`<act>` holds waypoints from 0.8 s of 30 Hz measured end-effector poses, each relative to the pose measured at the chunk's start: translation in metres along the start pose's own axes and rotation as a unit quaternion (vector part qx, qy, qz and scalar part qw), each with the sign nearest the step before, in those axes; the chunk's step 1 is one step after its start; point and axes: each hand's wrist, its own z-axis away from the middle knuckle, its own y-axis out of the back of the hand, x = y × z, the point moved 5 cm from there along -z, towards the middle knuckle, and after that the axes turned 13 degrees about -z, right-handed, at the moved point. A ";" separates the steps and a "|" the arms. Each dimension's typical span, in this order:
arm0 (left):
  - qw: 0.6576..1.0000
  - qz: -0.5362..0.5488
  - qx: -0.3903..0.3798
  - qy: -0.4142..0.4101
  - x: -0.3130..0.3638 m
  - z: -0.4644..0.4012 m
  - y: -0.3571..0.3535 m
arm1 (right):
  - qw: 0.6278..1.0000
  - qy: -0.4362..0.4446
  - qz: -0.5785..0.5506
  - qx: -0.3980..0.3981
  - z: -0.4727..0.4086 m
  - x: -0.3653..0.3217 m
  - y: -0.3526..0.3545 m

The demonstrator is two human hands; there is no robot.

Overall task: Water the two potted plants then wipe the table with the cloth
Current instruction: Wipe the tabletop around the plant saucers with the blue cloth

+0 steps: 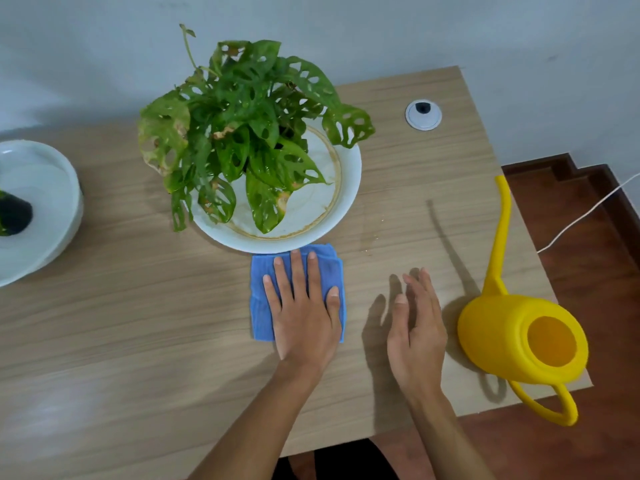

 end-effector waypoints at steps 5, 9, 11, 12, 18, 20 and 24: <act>0.999 -0.009 -0.001 -0.042 0.027 -0.003 0.003 | 0.999 0.030 0.034 0.029 -0.024 0.009 0.011; 0.998 -0.014 0.007 -0.058 0.045 -0.010 0.006 | 0.990 0.053 0.120 0.047 -0.051 0.017 0.008; 0.998 -0.016 0.004 -0.062 0.051 -0.014 0.006 | 0.983 0.064 0.166 0.051 -0.064 0.017 0.002; 0.998 -0.016 0.002 -0.064 0.053 -0.015 0.006 | 0.978 0.066 0.189 0.058 -0.070 0.017 0.001; 0.996 -0.014 0.009 -0.084 0.070 -0.032 0.011 | 0.955 0.000 0.267 0.132 -0.111 0.029 0.015; 0.996 -0.012 0.008 -0.089 0.076 -0.038 0.011 | 0.951 -0.006 0.277 0.139 -0.114 0.031 0.015; 0.995 -0.013 0.013 -0.095 0.086 -0.048 0.016 | 0.957 -0.017 0.244 0.157 -0.115 0.031 0.016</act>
